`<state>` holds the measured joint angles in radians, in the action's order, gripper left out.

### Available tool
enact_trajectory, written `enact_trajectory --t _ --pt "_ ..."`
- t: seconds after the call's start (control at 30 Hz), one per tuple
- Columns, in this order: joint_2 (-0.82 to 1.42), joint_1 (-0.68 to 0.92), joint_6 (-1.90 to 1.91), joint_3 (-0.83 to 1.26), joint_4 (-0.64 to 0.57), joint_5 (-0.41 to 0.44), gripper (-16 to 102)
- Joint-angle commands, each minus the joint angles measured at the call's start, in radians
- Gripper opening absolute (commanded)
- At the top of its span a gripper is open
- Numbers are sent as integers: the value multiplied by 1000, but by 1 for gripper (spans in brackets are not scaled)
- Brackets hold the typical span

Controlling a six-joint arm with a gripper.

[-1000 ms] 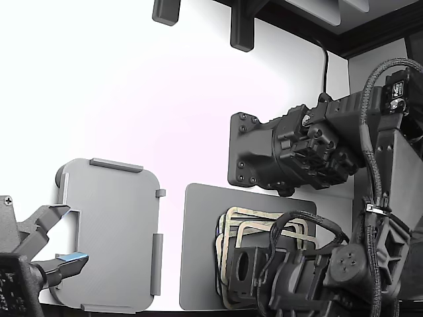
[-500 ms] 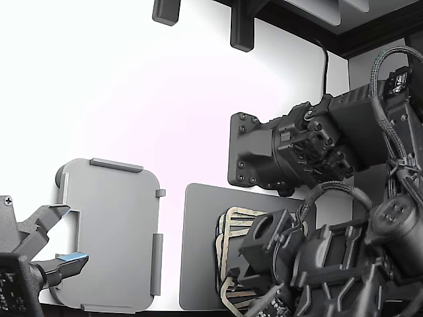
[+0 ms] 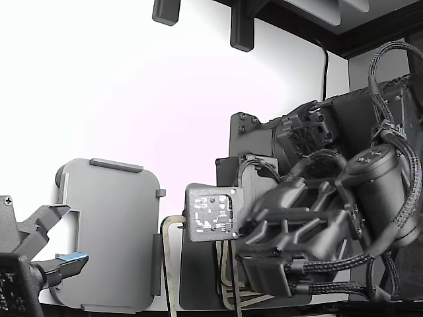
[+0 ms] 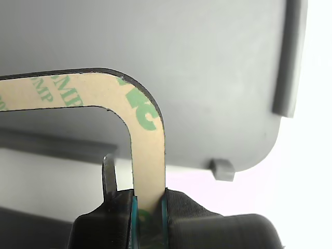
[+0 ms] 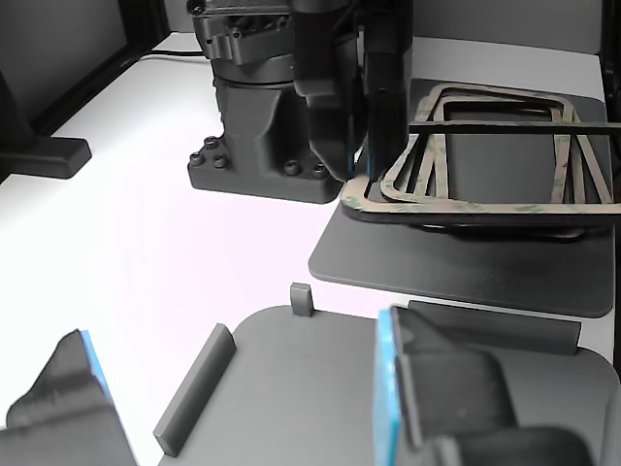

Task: Move top rectangular frame to the holder.

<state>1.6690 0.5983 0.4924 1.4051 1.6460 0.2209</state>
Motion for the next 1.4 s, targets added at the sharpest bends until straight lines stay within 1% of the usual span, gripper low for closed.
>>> enact_trajectory --t 0.0,0.13,0.43,0.67,0.83,0.97,1.37 --pt "-12 -57 0 -55 9 -8 -10" --pt "-95 -124 -20 -126 11 -25 -10" --pt "-279 -244 -71 -278 11 -11 -10" --pt "-367 -281 -146 -397 11 -64 -10" --pt "-426 -298 -161 -457 11 -60 -10" --pt "-463 -308 -169 -480 11 -49 -10" --pt "-472 -319 -156 -448 11 -41 -10"
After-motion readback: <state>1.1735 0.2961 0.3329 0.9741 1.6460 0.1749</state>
